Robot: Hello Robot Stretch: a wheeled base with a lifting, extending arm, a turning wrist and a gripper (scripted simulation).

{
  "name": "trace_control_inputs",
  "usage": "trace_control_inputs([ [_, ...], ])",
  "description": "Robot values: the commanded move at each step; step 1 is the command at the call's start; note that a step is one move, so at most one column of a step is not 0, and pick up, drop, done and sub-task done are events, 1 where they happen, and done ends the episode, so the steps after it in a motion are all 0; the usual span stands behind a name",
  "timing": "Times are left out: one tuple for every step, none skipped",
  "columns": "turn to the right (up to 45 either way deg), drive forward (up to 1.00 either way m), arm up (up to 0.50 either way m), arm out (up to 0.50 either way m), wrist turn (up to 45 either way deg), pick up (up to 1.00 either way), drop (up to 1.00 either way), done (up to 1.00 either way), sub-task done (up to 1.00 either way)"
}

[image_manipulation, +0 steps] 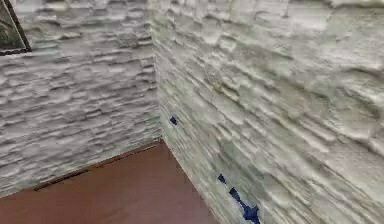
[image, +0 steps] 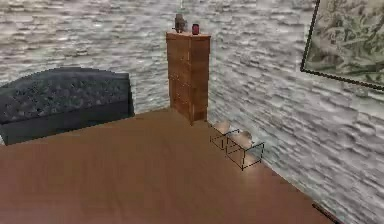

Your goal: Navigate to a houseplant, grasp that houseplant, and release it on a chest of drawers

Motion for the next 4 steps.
trace_control_inputs([
  [-45.0,0.0,0.0,0.0,0.0,0.0,0.0,0.0,0.0],
  [-45.0,0.0,0.0,0.0,0.0,0.0,0.0,0.0,0.0],
  [-27.0,0.0,0.0,0.0,0.0,0.0,0.0,0.0,0.0],
  [0.0,1.0,0.0,0.0,0.0,0.0,0.0,0.0,0.0],
])
